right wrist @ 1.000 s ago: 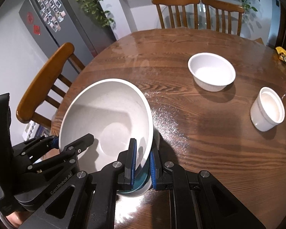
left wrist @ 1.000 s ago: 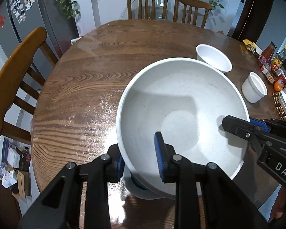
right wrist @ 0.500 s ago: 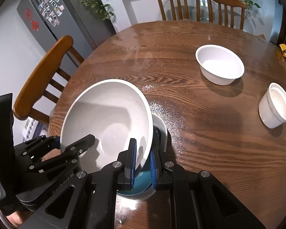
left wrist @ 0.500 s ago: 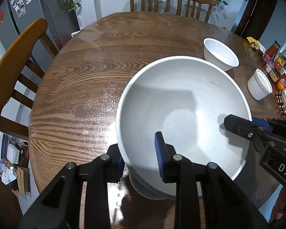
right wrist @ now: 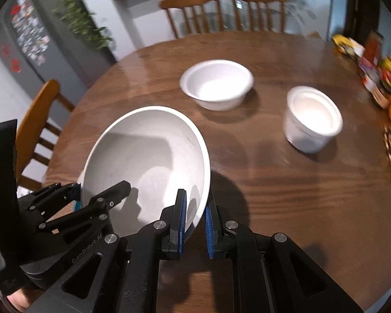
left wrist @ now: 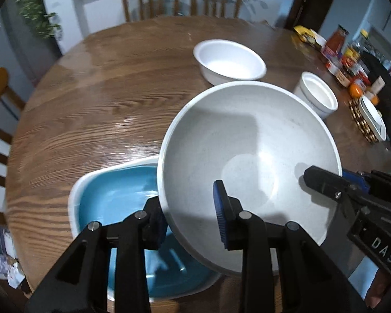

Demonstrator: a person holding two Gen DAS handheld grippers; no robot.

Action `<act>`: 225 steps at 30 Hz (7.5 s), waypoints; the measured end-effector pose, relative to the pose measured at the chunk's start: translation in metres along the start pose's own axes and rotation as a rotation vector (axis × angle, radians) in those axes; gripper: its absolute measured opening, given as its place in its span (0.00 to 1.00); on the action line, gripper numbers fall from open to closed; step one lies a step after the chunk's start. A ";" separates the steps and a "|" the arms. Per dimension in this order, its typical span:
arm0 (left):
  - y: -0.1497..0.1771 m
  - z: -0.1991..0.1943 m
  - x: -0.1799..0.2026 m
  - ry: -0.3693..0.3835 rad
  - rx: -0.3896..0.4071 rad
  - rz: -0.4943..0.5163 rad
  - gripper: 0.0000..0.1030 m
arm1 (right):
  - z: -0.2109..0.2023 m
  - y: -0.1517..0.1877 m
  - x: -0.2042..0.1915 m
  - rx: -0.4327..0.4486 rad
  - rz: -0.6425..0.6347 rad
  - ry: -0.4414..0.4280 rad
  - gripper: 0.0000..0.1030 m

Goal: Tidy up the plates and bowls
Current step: 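Carry the large bowl beside the plate stack and lower it onto the table, then open both grippers to release the large white bowl, then move both open grippers toward the medium white bowl, then close both grippers on the rim of the medium white bowl, then lift the medium white bowl with both grippers and carry it over the large bowl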

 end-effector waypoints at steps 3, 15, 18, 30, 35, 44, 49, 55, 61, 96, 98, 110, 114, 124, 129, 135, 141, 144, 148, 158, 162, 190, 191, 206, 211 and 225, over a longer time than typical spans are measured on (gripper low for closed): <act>0.001 0.015 0.007 0.008 -0.037 0.009 0.27 | 0.007 0.005 0.014 -0.026 0.026 0.017 0.15; 0.000 -0.005 0.000 -0.075 0.008 0.021 0.27 | 0.009 0.012 0.007 -0.046 0.029 -0.061 0.15; 0.001 -0.018 -0.011 -0.081 0.021 -0.024 0.27 | 0.003 0.011 -0.002 -0.037 0.007 -0.097 0.15; 0.028 -0.035 0.017 -0.067 0.029 -0.068 0.27 | -0.012 0.030 0.012 -0.069 -0.046 -0.084 0.15; 0.044 -0.021 0.046 -0.044 -0.012 -0.053 0.27 | -0.013 0.035 0.038 -0.090 -0.042 -0.036 0.15; 0.044 -0.001 0.058 -0.067 -0.033 -0.051 0.27 | -0.005 0.036 0.058 -0.097 -0.050 -0.024 0.15; 0.042 0.004 0.060 -0.083 -0.028 -0.048 0.27 | -0.004 0.035 0.059 -0.086 -0.054 -0.030 0.15; 0.040 0.007 0.063 -0.093 -0.027 -0.051 0.28 | -0.004 0.034 0.061 -0.082 -0.056 -0.034 0.15; 0.039 0.005 0.064 -0.094 -0.020 -0.050 0.33 | -0.003 0.034 0.065 -0.093 -0.037 -0.034 0.15; -0.049 -0.076 0.076 -0.126 0.249 -0.011 0.79 | -0.095 -0.056 0.083 0.203 -0.067 -0.081 0.41; -0.056 -0.076 0.078 -0.127 0.265 -0.001 0.79 | -0.097 -0.062 0.082 0.216 -0.077 -0.080 0.41; -0.102 -0.061 0.072 -0.149 0.298 -0.009 0.79 | -0.081 -0.101 0.080 0.235 -0.104 -0.076 0.41; -0.111 -0.045 0.066 -0.173 0.289 -0.016 0.79 | -0.061 -0.112 0.080 0.209 -0.088 -0.088 0.41; -0.121 0.020 0.025 -0.222 0.189 -0.111 0.79 | 0.017 -0.126 0.073 0.086 -0.085 -0.098 0.41; -0.118 0.051 0.008 -0.245 0.132 -0.159 0.79 | 0.060 -0.127 0.073 0.017 -0.070 -0.096 0.41; -0.116 0.081 0.003 -0.232 0.089 -0.167 0.79 | 0.100 -0.121 0.071 -0.046 -0.071 -0.105 0.41; -0.113 0.105 0.002 -0.233 0.040 -0.159 0.73 | 0.122 -0.122 0.067 -0.068 -0.074 -0.116 0.41; -0.113 0.111 0.001 -0.224 0.029 -0.155 0.67 | 0.127 -0.123 0.067 -0.075 -0.076 -0.128 0.40; -0.113 0.116 0.000 -0.216 0.015 -0.149 0.55 | 0.135 -0.125 0.066 -0.084 -0.085 -0.139 0.32; -0.108 0.127 0.003 -0.209 -0.009 -0.118 0.25 | 0.144 -0.124 0.059 -0.103 -0.095 -0.169 0.12; -0.107 0.127 0.004 -0.209 -0.005 -0.115 0.19 | 0.143 -0.123 0.056 -0.096 -0.104 -0.176 0.11; -0.103 0.012 0.049 -0.167 0.202 -0.028 0.19 | 0.016 -0.103 0.057 0.125 -0.039 -0.228 0.11; -0.101 0.008 0.050 -0.164 0.209 -0.025 0.19 | 0.012 -0.101 0.057 0.128 -0.039 -0.227 0.11; -0.063 -0.031 0.072 -0.115 0.221 0.016 0.19 | -0.038 -0.060 0.056 0.166 -0.031 -0.197 0.11; -0.049 -0.037 0.076 -0.105 0.211 0.027 0.19 | -0.045 -0.042 0.058 0.145 -0.026 -0.191 0.11; -0.008 -0.034 0.070 -0.093 0.126 0.016 0.19 | -0.046 -0.004 0.053 0.063 -0.025 -0.189 0.12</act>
Point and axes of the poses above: each gripper's, at about its wrist camera, not at the fingertips, and z roughly the way its jaws point, x to its right, y to its underside, the point moved 1 cm from there along z, roughly the way its jaws point, and after that the axes turned 15 degrees about x, right-handed, at the moved point
